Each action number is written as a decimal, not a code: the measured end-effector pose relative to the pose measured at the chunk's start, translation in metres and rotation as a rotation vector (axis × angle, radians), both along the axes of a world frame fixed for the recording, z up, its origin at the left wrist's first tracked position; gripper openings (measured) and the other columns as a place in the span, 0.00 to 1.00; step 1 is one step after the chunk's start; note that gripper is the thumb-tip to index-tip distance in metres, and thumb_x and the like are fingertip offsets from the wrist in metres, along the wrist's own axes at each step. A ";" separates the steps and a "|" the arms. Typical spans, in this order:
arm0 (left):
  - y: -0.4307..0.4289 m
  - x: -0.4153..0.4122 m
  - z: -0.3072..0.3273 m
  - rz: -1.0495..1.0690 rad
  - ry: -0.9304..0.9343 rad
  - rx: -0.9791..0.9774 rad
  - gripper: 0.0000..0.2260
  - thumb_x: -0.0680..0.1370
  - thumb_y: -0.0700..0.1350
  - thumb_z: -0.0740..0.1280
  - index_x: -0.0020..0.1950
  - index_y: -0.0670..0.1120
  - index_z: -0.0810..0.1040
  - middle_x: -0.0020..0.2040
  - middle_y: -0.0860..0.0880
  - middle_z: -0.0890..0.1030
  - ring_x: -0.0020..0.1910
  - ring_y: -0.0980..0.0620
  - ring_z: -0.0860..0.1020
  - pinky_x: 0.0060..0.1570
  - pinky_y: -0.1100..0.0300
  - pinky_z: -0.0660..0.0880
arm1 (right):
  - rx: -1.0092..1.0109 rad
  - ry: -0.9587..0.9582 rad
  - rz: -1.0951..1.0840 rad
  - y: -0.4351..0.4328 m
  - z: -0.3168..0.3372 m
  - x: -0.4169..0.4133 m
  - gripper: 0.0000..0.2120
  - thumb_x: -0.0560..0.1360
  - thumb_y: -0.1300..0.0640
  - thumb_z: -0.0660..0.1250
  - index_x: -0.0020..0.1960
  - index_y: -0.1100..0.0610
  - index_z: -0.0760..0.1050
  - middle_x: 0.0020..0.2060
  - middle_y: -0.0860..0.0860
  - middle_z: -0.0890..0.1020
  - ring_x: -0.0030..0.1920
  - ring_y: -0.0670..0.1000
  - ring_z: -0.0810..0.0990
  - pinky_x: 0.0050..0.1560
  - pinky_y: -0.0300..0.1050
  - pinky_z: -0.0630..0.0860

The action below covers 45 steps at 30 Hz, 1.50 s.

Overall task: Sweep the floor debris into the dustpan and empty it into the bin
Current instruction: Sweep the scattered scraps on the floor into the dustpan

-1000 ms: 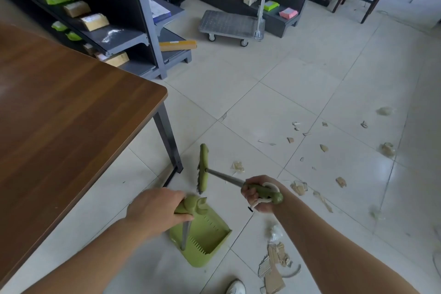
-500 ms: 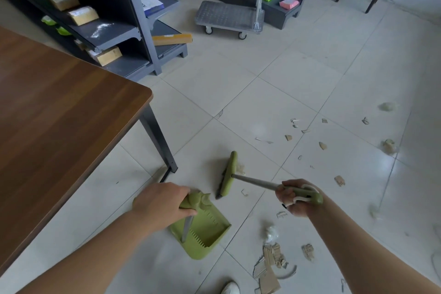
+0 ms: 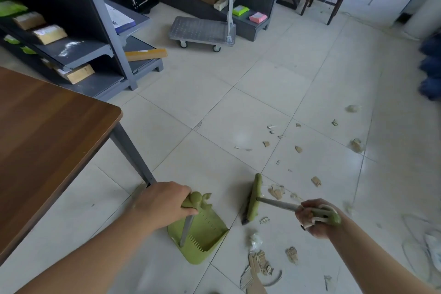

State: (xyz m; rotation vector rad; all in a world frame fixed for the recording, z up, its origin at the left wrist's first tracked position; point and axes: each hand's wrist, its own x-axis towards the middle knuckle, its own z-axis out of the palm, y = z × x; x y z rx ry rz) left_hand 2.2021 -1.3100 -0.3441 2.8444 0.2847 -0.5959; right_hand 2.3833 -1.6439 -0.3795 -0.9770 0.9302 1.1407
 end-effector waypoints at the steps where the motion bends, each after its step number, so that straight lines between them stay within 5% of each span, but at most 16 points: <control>1: -0.002 0.004 0.001 -0.010 -0.004 -0.002 0.17 0.74 0.67 0.62 0.44 0.54 0.70 0.38 0.56 0.72 0.39 0.51 0.74 0.37 0.56 0.70 | -0.011 -0.003 0.001 -0.002 0.000 0.000 0.11 0.79 0.59 0.52 0.40 0.62 0.66 0.21 0.54 0.70 0.13 0.48 0.68 0.13 0.32 0.64; 13: 0.019 0.049 0.019 -0.049 -0.033 -0.031 0.16 0.74 0.66 0.63 0.42 0.54 0.68 0.40 0.54 0.75 0.41 0.51 0.75 0.34 0.59 0.65 | -0.009 -0.059 0.065 0.041 0.017 0.014 0.10 0.80 0.59 0.52 0.42 0.62 0.67 0.19 0.54 0.70 0.13 0.49 0.69 0.13 0.32 0.64; 21: 0.087 0.109 0.019 0.000 -0.049 -0.064 0.19 0.74 0.66 0.64 0.52 0.52 0.77 0.47 0.53 0.80 0.44 0.51 0.78 0.40 0.58 0.73 | 0.124 -0.076 0.126 0.151 0.010 0.071 0.12 0.80 0.58 0.51 0.40 0.61 0.67 0.20 0.53 0.71 0.14 0.48 0.70 0.14 0.32 0.63; 29: 0.140 0.169 0.004 -0.025 -0.001 -0.080 0.16 0.74 0.65 0.64 0.43 0.53 0.71 0.38 0.54 0.74 0.40 0.50 0.76 0.39 0.56 0.74 | 0.192 -0.076 0.111 0.244 -0.009 0.134 0.15 0.80 0.58 0.49 0.39 0.61 0.67 0.19 0.52 0.69 0.14 0.47 0.67 0.14 0.32 0.62; 36: 0.167 0.202 -0.018 -0.075 -0.010 -0.039 0.19 0.74 0.66 0.63 0.44 0.51 0.72 0.38 0.54 0.74 0.40 0.49 0.77 0.41 0.53 0.77 | 0.194 -0.001 -0.112 0.244 -0.030 0.174 0.13 0.80 0.57 0.49 0.39 0.60 0.65 0.20 0.53 0.69 0.14 0.47 0.67 0.13 0.33 0.62; 40: 0.170 0.215 -0.026 -0.115 -0.003 -0.039 0.18 0.74 0.66 0.63 0.45 0.51 0.73 0.37 0.54 0.73 0.40 0.49 0.77 0.39 0.54 0.76 | 0.150 0.015 -0.267 0.205 -0.030 0.185 0.02 0.71 0.64 0.56 0.43 0.61 0.65 0.24 0.53 0.70 0.16 0.47 0.69 0.14 0.35 0.63; 45: 0.162 0.231 -0.030 -0.136 0.014 -0.045 0.18 0.74 0.66 0.62 0.44 0.52 0.72 0.35 0.55 0.71 0.40 0.49 0.76 0.37 0.56 0.74 | 0.082 0.051 -0.426 0.154 -0.026 0.182 0.03 0.70 0.64 0.57 0.44 0.61 0.66 0.26 0.54 0.71 0.16 0.47 0.68 0.17 0.33 0.64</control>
